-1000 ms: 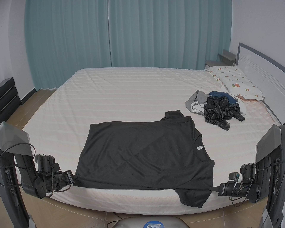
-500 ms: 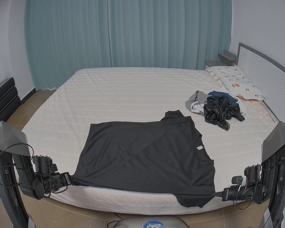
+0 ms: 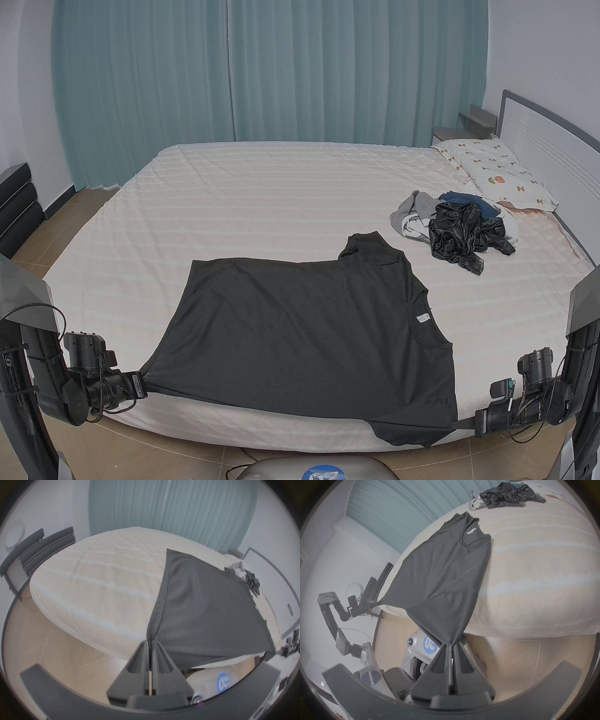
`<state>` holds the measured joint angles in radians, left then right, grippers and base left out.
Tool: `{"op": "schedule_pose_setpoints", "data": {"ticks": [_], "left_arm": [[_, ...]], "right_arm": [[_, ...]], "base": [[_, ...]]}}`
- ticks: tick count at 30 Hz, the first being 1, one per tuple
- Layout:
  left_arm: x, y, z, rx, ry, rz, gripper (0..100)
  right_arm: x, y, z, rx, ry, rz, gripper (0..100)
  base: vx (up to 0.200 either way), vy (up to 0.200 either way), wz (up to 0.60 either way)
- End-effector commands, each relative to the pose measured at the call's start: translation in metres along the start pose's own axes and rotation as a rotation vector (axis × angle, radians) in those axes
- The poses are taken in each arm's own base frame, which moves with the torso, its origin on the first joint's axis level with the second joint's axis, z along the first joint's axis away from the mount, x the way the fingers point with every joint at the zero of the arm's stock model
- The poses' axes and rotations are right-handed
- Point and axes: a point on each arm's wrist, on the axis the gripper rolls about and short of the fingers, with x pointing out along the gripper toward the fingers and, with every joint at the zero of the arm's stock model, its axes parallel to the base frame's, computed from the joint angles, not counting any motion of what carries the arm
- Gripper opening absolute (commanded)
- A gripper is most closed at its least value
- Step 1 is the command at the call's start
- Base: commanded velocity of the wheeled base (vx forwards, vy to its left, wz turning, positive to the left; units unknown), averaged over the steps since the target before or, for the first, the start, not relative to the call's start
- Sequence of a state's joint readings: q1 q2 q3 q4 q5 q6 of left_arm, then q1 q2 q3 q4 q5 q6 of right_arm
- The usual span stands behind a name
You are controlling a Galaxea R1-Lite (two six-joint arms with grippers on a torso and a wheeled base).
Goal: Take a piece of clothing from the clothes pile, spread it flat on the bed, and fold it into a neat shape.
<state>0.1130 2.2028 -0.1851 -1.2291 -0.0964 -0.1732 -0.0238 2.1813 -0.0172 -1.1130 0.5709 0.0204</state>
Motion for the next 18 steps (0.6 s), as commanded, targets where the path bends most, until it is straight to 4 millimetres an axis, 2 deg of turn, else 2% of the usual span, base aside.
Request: {"op": "schedule_pose_setpoints", "data": {"ticks": [1, 18], "left_arm": [[-0.005, 0.002, -0.012, 0.06, 0.054, 0.009, 0], [-0.02, 0.004, -0.035, 0.198, 0.164, 0.017, 0]], "right_arm": [[-0.01, 0.006, 0.0, -0.022, -0.02, 0.0, 0], [-0.011, 0.007, -0.011, -0.004, 0.077, -0.003, 0]], "base": [[0.0, 0.0, 0.0], [0.0, 0.0, 0.0]]}}
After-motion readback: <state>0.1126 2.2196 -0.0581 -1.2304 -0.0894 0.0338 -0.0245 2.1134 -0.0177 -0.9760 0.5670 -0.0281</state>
